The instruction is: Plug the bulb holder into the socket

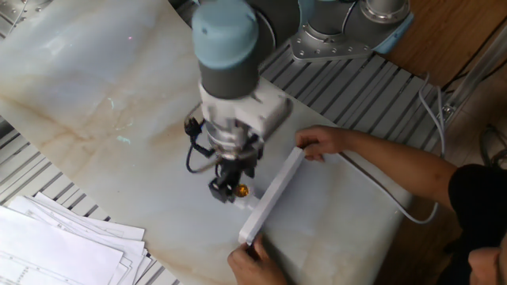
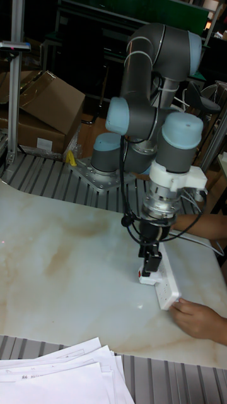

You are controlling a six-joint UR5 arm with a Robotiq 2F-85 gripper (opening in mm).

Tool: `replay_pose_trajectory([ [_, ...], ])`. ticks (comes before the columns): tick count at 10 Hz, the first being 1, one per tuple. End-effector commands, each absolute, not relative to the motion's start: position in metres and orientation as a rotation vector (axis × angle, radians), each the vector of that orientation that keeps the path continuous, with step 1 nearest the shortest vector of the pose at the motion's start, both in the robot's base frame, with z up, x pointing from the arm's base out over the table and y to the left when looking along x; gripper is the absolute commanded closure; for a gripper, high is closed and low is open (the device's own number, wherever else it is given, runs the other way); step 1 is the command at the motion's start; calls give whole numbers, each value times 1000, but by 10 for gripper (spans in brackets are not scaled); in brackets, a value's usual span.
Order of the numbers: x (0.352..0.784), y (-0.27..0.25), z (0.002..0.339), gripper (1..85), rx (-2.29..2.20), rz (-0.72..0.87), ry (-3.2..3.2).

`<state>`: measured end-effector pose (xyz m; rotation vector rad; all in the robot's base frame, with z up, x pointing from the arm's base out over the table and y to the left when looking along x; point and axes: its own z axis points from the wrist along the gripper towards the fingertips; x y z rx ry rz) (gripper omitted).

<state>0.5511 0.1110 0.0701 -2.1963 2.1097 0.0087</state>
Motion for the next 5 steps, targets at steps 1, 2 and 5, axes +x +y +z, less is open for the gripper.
replay_pose_trajectory([
  [1,538,60,88,267,-2096,-85,2254],
  [2,532,34,89,413,-1923,-178,2416],
  [5,492,3,81,843,-948,-180,2898],
])
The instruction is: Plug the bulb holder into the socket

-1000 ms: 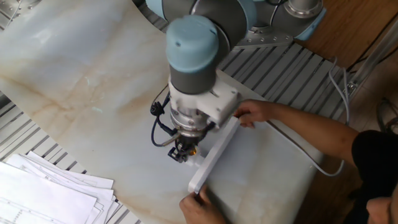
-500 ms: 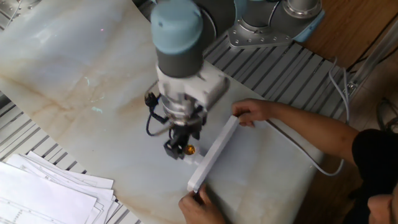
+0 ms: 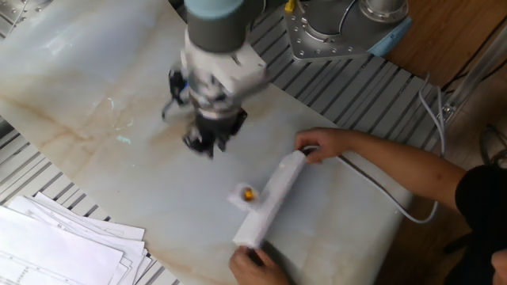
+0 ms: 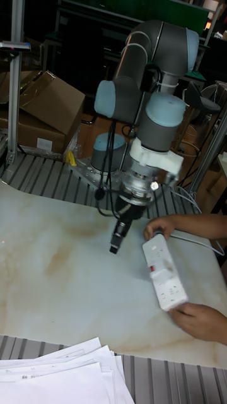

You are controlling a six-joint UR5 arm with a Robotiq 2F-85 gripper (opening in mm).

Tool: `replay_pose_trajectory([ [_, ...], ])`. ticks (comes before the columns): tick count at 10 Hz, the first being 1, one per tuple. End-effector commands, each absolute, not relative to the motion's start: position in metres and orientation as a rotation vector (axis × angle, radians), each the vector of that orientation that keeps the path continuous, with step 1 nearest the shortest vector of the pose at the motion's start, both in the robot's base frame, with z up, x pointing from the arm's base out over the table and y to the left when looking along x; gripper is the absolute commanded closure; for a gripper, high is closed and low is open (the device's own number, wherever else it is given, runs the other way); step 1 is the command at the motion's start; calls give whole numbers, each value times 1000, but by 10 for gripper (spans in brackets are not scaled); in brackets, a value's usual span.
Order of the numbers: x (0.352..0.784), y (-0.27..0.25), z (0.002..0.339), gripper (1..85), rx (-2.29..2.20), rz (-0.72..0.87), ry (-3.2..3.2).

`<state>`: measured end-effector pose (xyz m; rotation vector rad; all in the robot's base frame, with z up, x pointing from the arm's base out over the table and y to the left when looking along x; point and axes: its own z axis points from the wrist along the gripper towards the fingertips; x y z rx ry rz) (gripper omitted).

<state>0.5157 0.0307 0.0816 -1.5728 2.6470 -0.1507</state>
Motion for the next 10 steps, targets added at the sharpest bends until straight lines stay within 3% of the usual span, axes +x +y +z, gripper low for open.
replay_pose_trajectory([
  [1,482,-2,80,843,-715,-176,2967],
  [3,464,2,84,843,-464,-125,3032],
  [6,481,27,89,843,-229,3,2984],
  [8,455,2,88,843,-60,-128,3088],
  [10,434,24,87,843,26,4,3174],
])
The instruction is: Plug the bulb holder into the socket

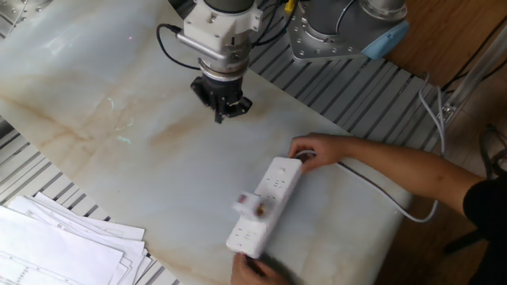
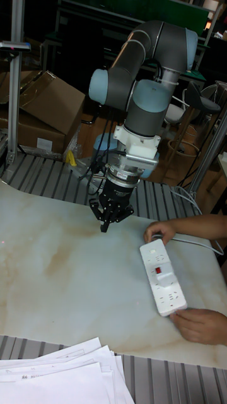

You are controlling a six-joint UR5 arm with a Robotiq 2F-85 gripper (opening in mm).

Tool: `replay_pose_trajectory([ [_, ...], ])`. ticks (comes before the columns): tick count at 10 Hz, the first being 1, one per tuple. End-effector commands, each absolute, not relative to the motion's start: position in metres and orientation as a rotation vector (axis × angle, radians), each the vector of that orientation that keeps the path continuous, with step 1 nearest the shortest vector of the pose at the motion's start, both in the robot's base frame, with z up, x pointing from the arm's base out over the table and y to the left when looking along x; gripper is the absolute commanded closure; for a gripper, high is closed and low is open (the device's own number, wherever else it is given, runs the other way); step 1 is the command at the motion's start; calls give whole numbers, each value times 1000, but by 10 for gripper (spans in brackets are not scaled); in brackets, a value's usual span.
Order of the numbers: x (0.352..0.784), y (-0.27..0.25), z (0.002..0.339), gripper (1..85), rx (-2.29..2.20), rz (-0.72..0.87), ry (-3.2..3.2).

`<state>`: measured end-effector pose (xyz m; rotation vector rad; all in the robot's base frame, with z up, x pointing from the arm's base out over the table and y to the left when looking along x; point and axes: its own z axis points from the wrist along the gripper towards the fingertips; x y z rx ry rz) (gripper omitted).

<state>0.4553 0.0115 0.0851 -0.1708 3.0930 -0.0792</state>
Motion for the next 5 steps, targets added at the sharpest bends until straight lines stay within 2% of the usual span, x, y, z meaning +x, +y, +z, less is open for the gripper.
replay_pose_trajectory([
  [1,430,32,87,843,6,53,3188],
  [2,426,39,87,843,-13,100,3200],
  [5,429,38,86,843,-84,90,3200],
])
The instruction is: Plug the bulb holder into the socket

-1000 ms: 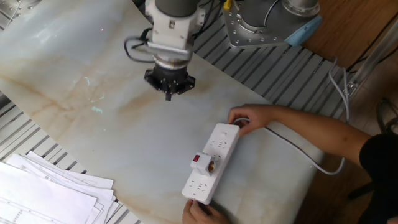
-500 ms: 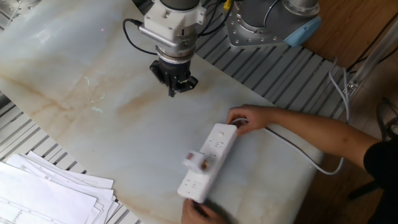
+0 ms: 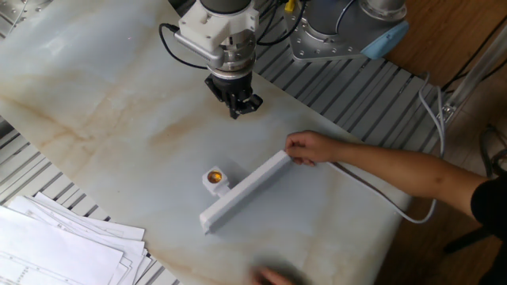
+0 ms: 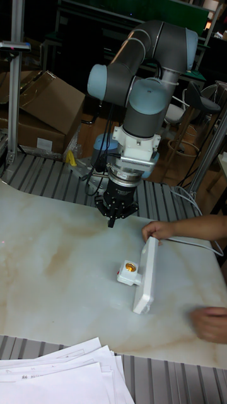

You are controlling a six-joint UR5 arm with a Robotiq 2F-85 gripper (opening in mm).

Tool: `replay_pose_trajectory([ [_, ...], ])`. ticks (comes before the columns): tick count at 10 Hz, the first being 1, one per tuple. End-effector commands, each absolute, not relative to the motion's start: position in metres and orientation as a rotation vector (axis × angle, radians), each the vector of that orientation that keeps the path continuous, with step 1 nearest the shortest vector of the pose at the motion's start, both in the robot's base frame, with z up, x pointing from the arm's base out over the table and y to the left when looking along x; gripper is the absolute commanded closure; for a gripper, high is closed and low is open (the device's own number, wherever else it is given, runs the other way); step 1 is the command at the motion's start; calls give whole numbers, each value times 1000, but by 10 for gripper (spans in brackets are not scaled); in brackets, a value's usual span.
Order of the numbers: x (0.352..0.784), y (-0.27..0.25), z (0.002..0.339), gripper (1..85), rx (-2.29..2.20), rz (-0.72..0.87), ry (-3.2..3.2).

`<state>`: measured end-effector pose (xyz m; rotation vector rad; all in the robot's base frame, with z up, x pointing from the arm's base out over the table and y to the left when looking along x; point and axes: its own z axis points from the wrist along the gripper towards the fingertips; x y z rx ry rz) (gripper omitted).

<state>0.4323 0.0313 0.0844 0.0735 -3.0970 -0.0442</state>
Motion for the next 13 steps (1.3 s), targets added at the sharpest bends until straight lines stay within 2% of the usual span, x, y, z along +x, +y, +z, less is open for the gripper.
replay_pose_trajectory([
  [1,430,39,85,843,81,-91,-3078],
  [13,435,35,88,843,144,-50,-3081],
])
